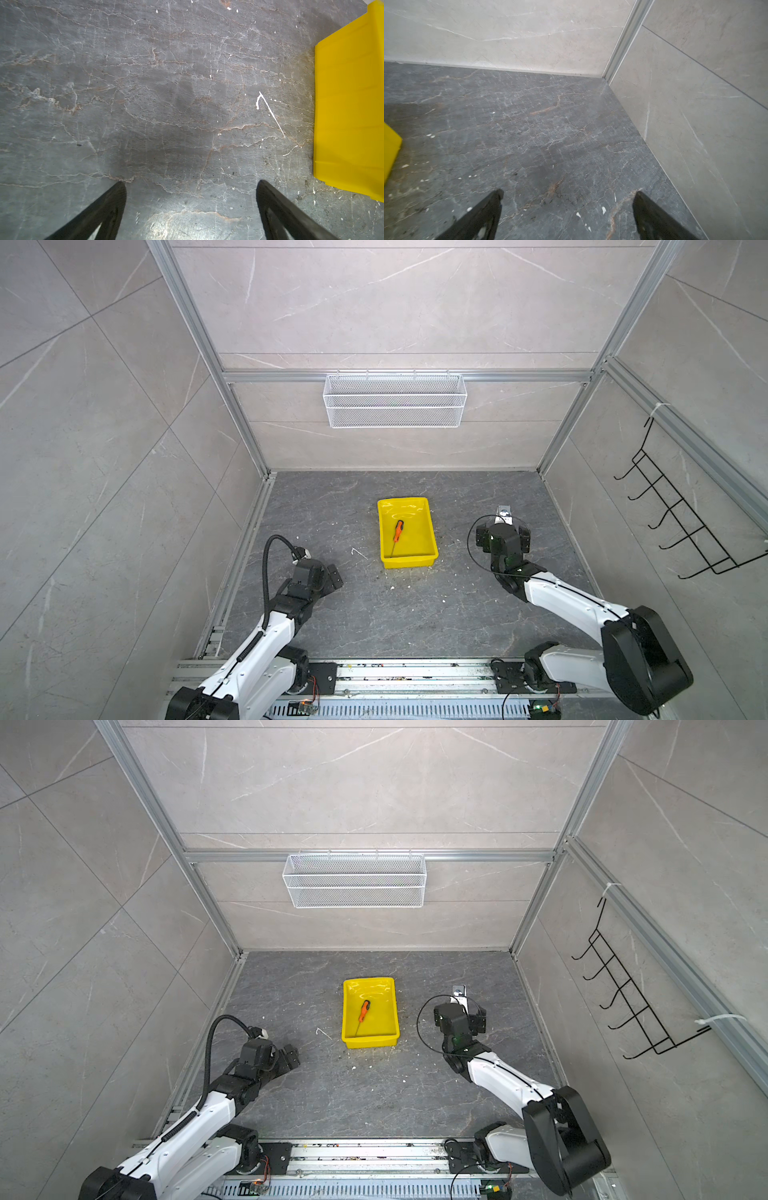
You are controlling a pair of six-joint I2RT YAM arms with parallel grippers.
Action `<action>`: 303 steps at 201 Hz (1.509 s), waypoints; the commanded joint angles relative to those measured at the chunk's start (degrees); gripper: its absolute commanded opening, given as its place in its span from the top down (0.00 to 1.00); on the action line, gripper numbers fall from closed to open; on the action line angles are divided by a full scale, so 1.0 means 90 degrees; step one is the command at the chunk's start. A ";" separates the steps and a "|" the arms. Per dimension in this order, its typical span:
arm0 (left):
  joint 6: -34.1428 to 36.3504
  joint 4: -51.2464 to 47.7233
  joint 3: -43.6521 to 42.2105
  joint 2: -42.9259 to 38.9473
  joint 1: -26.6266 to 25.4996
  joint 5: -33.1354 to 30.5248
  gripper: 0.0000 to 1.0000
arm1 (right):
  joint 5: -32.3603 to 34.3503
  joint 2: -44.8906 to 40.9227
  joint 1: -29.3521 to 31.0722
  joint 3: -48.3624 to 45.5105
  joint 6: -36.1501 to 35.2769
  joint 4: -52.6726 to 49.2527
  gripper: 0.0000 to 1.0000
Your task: Put the screwdriver in the bin
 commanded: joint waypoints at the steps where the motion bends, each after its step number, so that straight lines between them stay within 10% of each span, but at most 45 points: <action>1: -0.0052 0.0178 0.0187 0.0104 -0.0030 0.0060 0.00 | -0.0333 0.0609 -0.0179 -0.0148 0.0000 0.0559 0.00; 80: -0.0117 0.0131 0.0187 0.0119 -0.0028 -0.0110 0.00 | -0.2081 0.1132 -0.0996 -0.0621 -0.0360 0.2068 0.01; 113: -0.0077 0.0129 0.0278 0.0252 -0.0028 -0.0076 0.00 | -0.2500 0.1536 -0.1228 -0.1816 -0.0409 0.4929 0.00; 230: -0.0222 -0.0013 0.1146 0.0529 -0.0028 -0.1265 0.00 | -0.2823 0.1279 -0.1227 -0.1498 -0.0433 0.3819 0.01; 303: 0.4471 0.3341 0.0517 0.1207 -0.0028 -0.1522 0.00 | -0.2832 0.1288 -0.1225 -0.1488 -0.0428 0.3806 0.01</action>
